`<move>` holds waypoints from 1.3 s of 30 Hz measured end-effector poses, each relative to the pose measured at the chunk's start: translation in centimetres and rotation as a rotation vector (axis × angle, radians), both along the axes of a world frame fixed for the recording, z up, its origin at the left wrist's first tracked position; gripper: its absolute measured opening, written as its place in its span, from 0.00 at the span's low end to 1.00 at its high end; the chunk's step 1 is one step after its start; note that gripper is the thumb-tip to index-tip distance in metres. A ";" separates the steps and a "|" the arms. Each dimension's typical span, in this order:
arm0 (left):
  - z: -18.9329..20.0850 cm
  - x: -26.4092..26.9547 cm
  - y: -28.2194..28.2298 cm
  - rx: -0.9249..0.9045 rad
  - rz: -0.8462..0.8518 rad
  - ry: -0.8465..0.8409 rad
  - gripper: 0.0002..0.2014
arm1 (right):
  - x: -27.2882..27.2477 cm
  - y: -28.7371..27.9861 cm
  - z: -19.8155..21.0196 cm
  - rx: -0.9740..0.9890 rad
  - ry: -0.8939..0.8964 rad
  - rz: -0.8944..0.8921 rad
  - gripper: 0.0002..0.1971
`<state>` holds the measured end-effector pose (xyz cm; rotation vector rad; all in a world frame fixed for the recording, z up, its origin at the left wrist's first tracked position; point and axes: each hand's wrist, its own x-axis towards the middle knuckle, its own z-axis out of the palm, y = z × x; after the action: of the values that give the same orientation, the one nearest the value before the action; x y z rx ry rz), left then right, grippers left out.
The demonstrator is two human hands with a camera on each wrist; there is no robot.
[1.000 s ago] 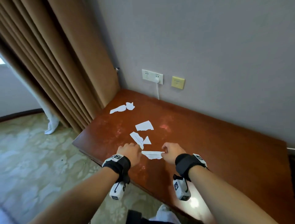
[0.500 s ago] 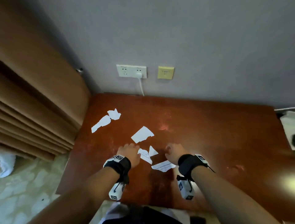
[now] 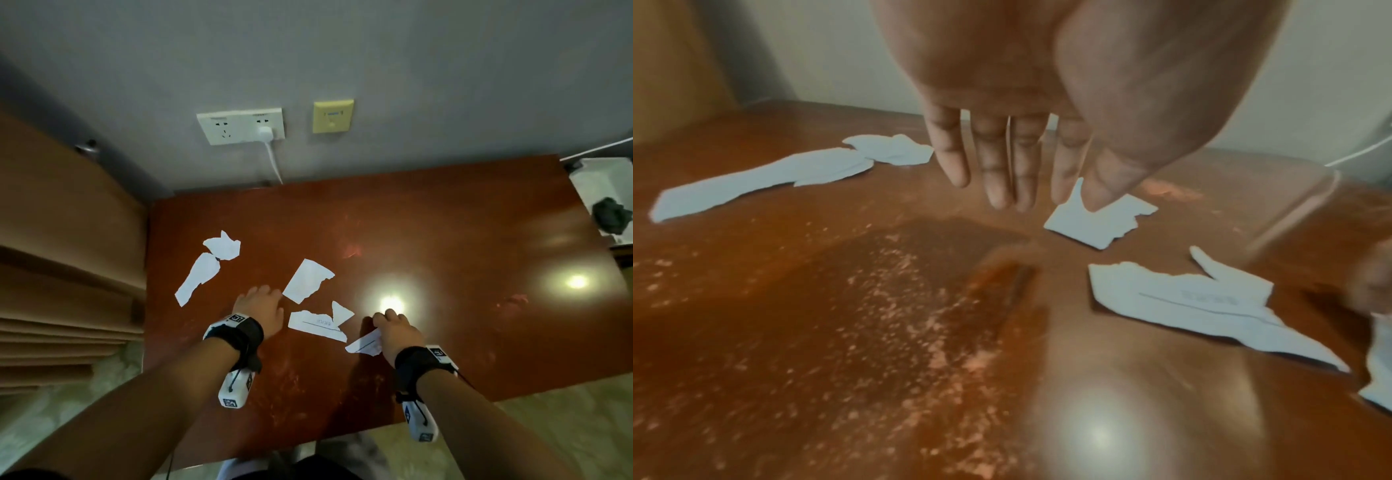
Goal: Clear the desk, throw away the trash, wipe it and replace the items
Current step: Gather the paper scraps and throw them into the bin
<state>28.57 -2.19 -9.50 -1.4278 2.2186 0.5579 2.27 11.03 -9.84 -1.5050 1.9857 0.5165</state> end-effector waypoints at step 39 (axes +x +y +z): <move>-3.0 10.4 -8.7 -0.150 0.032 -0.266 0.17 | 11.8 -7.4 -2.8 0.055 -0.131 -0.079 0.22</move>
<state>38.94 -10.88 -12.47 -1.5166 2.0641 0.1996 14.02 3.66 -12.67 -1.3849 1.9060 0.4244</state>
